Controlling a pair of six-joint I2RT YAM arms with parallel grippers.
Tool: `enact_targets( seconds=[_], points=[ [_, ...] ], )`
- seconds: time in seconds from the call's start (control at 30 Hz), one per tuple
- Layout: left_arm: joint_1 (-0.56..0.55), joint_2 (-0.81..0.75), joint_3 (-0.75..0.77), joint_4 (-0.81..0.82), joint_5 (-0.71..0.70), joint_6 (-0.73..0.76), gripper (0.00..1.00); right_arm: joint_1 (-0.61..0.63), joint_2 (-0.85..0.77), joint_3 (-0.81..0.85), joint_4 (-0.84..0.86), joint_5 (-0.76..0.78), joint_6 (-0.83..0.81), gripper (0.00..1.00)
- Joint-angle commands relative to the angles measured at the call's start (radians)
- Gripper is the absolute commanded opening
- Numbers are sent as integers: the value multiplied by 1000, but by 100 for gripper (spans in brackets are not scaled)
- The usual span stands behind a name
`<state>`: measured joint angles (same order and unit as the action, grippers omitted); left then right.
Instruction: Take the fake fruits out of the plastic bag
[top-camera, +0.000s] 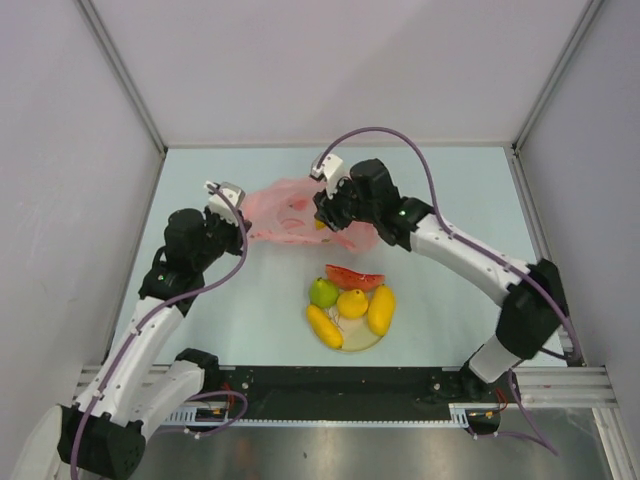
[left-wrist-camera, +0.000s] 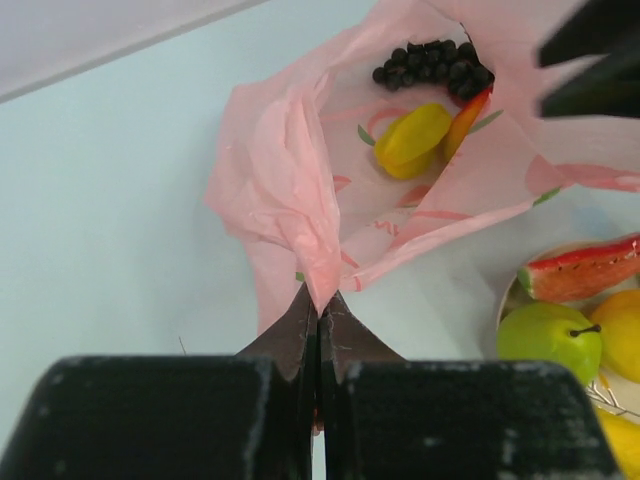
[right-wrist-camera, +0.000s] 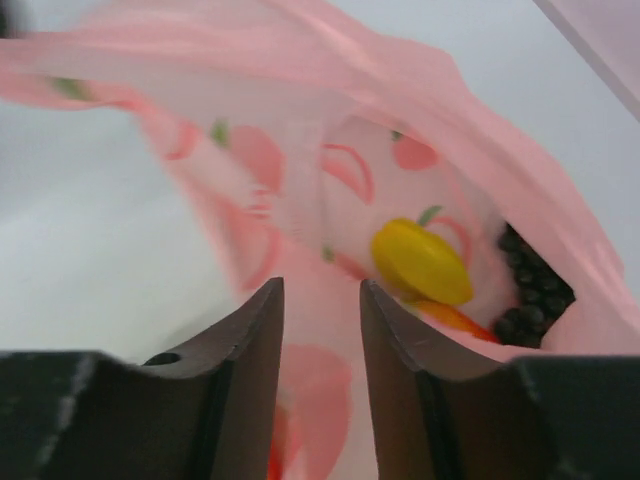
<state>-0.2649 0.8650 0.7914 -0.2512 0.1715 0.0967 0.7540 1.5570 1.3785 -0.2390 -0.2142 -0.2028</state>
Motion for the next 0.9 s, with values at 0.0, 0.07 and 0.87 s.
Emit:
enact_targets(
  seconds=[0.0,0.07,0.87],
  points=[
    [7,-4,-53,-25,48,9,0,-59,178,42,193,88,-160,37],
    [7,0,-58,-23,65,3,0,-73,263,60,219,107,-185,35],
    [13,77,-21,38,71,38,0,-206,495,342,-67,-5,-483,58]
  ],
)
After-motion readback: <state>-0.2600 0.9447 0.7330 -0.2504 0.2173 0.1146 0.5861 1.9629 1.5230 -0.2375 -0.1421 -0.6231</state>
